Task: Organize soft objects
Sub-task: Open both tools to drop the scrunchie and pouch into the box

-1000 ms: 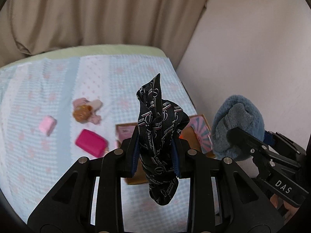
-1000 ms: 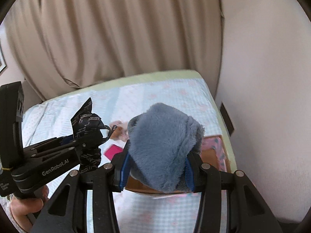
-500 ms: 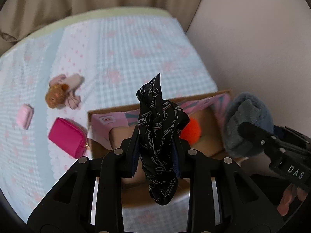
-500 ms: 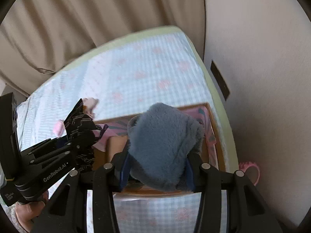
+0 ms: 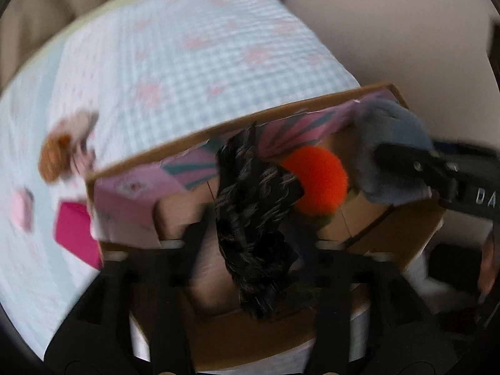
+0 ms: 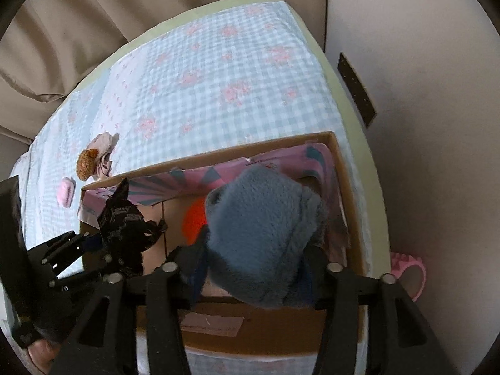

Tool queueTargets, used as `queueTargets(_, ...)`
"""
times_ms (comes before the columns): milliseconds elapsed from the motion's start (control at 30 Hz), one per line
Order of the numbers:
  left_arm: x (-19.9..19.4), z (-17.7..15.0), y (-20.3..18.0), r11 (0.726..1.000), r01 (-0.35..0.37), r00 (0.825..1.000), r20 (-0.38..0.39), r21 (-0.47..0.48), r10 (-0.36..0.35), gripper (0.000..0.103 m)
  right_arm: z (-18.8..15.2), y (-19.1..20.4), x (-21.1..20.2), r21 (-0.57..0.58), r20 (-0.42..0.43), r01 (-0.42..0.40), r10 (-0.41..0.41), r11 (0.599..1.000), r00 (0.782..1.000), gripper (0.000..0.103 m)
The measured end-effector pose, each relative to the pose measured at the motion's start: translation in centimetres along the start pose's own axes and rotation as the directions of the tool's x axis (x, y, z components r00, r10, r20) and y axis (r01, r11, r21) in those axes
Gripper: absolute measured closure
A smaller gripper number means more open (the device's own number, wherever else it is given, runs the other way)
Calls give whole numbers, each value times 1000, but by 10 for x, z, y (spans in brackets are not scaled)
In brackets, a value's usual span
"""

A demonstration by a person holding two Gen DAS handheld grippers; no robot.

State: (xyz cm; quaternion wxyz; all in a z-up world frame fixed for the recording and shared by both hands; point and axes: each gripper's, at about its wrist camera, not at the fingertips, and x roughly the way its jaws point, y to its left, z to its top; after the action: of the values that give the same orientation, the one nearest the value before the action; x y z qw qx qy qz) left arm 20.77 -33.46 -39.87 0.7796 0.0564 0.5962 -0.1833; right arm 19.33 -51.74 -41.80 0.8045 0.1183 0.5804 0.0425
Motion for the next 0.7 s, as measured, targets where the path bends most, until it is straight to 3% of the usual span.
queueTargets(33,-3,1,-7,999,-17,1000,9,50,17,1,2,0,0,-2,4,-8,8,1000,1000,39)
queueTargets(67,-4,2,-11,997,-36,999,13,75,35,0,3,0,-1,-6,12,-13,14,1000,1000,13)
queueTargets(100,-7,2,-15,992,-64,998,28,105,62,0,5,1,-1,-10,14,-16,16,1000,1000,0)
queueTargets(300,-10,-7,-17,993,-31,1000,7,115,31,0,5,-5,0,11,-13,-59,60,998,998,0)
queueTargets(700,-39,-18,-5,999,6,1000,24,44,-7,0,-8,5,-35,-9,38,-19,19,1000,999,0)
